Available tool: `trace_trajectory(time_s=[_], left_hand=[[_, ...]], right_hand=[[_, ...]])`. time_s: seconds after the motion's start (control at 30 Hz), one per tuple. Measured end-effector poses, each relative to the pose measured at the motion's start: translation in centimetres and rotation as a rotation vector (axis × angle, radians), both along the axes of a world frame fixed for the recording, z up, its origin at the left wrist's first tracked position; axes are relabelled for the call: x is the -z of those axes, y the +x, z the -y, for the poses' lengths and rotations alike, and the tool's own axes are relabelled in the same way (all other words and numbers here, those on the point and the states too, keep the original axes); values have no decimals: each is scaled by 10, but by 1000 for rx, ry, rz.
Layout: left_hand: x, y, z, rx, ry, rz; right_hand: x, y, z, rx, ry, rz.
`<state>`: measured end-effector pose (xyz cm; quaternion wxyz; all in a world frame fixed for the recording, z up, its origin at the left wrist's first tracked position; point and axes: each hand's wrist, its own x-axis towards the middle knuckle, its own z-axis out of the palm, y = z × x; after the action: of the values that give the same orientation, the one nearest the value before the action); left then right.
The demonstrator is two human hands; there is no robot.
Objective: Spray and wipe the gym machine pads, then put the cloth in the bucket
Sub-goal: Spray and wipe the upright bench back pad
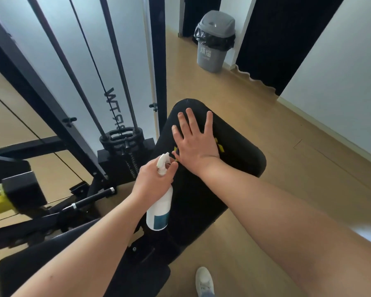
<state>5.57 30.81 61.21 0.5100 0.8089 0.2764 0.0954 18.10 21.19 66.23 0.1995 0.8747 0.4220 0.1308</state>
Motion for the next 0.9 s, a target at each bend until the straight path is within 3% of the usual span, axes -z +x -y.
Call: trace_trajectory(time_s=[0.2, 0.47, 0.9], left_hand=[[2, 14, -19, -50, -3, 11], [8, 3, -11, -15, 2, 0], [3, -10, 48, 185, -34, 34]], right_hand=[[-11, 39, -58, -125, 16, 40], [3, 26, -12, -196, 164, 243], [-7, -60, 149, 22, 192, 32]])
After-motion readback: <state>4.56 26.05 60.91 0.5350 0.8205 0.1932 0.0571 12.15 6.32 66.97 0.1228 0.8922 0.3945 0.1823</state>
